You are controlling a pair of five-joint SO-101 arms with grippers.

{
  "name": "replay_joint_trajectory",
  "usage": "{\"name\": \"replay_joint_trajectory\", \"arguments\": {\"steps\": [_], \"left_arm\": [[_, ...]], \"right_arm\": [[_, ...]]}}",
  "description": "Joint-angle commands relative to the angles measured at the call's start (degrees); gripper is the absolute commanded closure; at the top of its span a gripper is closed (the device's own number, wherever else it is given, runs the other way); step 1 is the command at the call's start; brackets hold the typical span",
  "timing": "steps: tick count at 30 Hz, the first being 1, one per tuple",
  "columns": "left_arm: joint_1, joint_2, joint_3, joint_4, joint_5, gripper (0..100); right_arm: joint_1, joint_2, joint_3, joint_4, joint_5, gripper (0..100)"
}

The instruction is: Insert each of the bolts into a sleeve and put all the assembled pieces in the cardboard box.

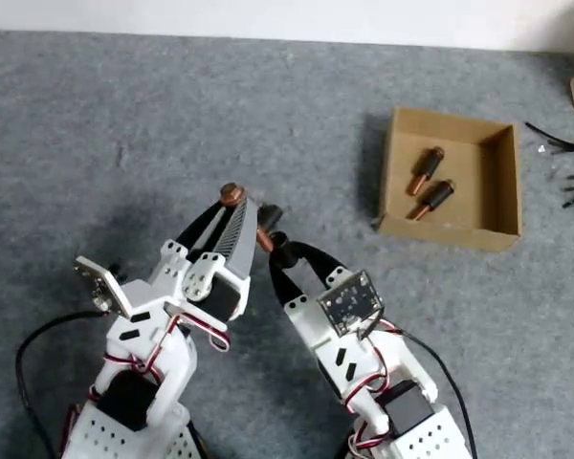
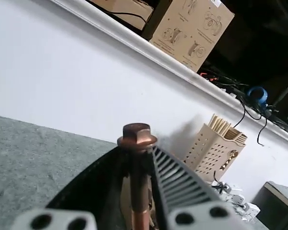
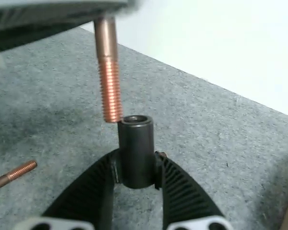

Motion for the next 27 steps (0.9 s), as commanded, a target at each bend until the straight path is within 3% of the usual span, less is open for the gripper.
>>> {"name": "replay_joint_trajectory", "arguments": {"steps": [1,10,16,27], "left_arm": [[1.1,0.0,1.0,-4.4,-0.2,99],[2.7,0.0,3.1,-8.0,-0.4,99],[5.8,0.0,3.7,-8.0,-7.1,99],[5.8,0.1,3.8,-8.0,-7.1,99]], "right_arm": [[0.3,-1.0,0.9,-1.7,0.4,98.9],[0.2,-1.0,0.9,-1.7,0.5,98.9],[0.2,-1.0,0.9,-1.5,0.5,98.9],[0.2,-1.0,0.9,-1.5,0.5,98.9]]}}
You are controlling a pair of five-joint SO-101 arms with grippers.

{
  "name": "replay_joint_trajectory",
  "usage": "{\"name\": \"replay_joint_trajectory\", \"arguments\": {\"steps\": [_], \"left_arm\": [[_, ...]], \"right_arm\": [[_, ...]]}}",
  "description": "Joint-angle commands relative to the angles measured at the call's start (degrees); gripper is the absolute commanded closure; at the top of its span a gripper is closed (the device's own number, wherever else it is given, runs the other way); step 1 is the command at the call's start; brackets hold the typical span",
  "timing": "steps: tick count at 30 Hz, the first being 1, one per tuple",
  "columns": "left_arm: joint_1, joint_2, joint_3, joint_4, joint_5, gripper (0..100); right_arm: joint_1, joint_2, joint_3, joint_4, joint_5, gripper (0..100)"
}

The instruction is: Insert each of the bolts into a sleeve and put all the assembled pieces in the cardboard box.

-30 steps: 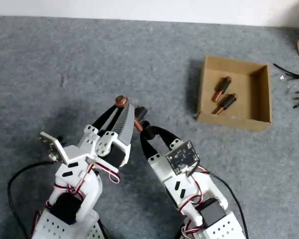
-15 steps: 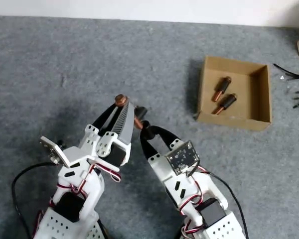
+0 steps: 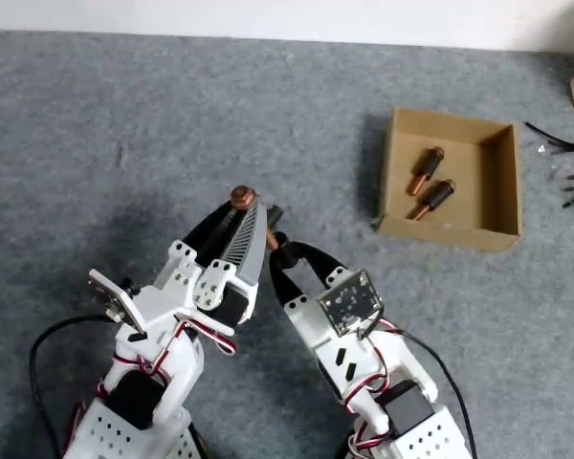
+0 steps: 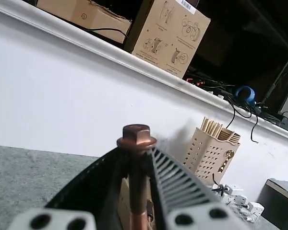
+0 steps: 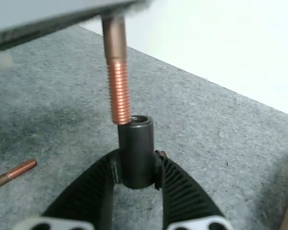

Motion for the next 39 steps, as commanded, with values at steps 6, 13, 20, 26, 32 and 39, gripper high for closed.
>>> {"name": "replay_joint_trajectory", "arguments": {"steps": [6,13,20,26,32,39], "left_arm": [[1.4,0.5,-0.3,-0.9,-0.2,99],[1.4,0.5,-0.4,-0.9,-0.2,99],[1.5,0.5,-0.9,-0.9,-0.3,99],[1.5,0.7,-3.2,-0.9,-0.4,99],[1.5,15.2,-9.0,-3.7,-0.2,99],[1.3,29.8,-11.1,-12.5,-0.2,99]], "right_arm": [[0.1,-1.0,0.9,-1.4,0.5,98.9],[0.1,-1.0,0.9,-1.4,0.5,98.9],[0.1,-1.0,0.9,-1.4,0.5,98.9],[0.1,-1.0,0.9,-1.4,0.5,98.9],[0.2,-1.0,0.9,-1.4,0.4,98.9],[0.6,-1.0,1.1,-1.4,0.4,99.0]]}}
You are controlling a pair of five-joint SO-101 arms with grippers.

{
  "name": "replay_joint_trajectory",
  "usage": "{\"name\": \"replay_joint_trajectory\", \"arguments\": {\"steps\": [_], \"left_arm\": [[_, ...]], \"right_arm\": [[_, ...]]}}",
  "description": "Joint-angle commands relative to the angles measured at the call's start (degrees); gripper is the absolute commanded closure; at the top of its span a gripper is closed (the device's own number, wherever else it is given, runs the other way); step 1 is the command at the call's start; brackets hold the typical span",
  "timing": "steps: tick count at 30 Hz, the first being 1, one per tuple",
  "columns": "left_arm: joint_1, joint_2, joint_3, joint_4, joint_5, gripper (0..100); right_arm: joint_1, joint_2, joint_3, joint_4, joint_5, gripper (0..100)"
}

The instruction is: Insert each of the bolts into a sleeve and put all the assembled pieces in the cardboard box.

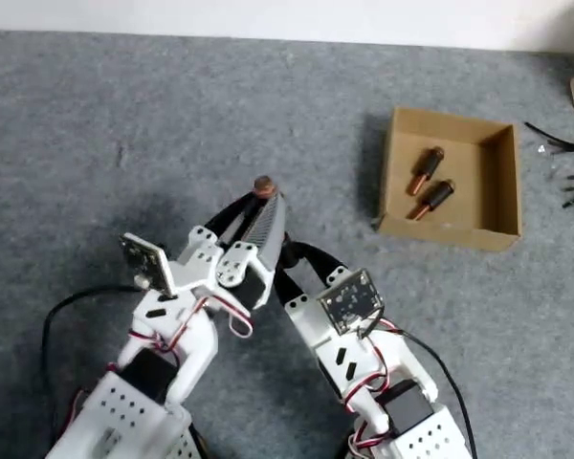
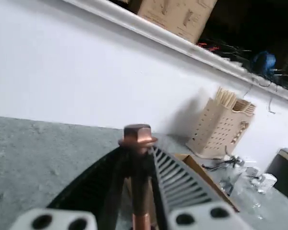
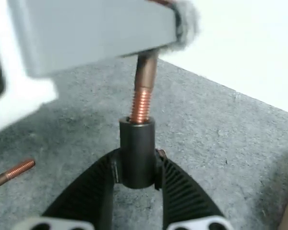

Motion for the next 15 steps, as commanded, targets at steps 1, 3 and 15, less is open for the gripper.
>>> {"name": "replay_joint_trajectory", "arguments": {"steps": [1,3,15], "left_arm": [[1.2,3.0,-2.8,-2.2,-0.4,99],[1.4,2.1,-1.9,-2.2,-0.4,99],[1.6,-20.8,5.8,17.8,-0.4,99]], "right_arm": [[0.6,-1.0,1.1,-1.4,0.5,99.1],[0.7,-1.0,1.1,-1.4,0.5,99.1],[3.7,-1.0,2.3,-1.6,0.2,99.1]]}}
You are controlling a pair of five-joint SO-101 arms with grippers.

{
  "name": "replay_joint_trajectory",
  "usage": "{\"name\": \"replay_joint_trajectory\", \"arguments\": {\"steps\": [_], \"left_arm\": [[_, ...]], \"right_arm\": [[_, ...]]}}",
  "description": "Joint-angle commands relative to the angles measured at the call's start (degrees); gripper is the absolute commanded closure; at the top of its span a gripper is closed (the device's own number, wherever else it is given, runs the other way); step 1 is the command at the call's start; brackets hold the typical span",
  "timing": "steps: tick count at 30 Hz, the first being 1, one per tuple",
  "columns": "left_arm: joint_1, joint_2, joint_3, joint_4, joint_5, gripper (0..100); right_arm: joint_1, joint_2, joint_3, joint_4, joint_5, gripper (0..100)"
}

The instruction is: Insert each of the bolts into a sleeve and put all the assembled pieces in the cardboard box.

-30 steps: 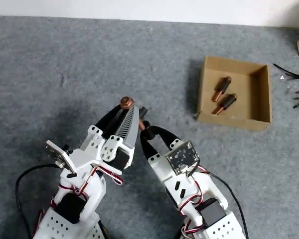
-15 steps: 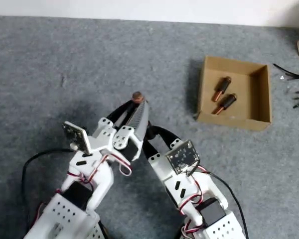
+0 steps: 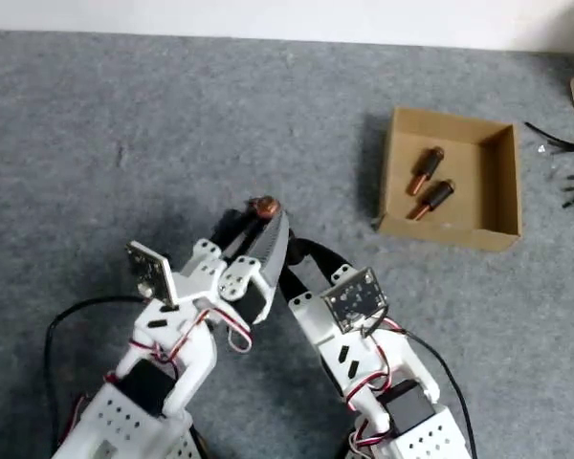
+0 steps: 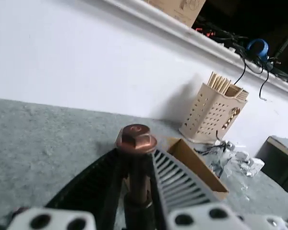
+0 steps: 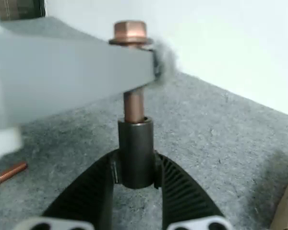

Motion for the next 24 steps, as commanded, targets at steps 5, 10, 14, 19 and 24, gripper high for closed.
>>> {"name": "replay_joint_trajectory", "arguments": {"steps": [5,10,14,19,24], "left_arm": [[0.6,-13.8,3.6,13.1,-0.7,98],[2.0,-11.4,5.3,18.3,-0.7,73],[3.4,-11.4,5.1,22.5,-0.7,64],[0.7,-11.5,2.0,22.8,-0.6,67],[-2.7,-11.5,-8.2,22.7,3.4,70]], "right_arm": [[1.4,-1.0,2.4,-1.6,0.2,99.1],[1.1,-1.0,2.4,-1.6,0.4,99.1],[1.2,-1.0,2.4,-1.5,0.4,99.1],[1.4,-1.0,2.5,-1.5,0.4,99.1],[1.4,-1.0,2.6,-1.5,0.4,99.1]]}}
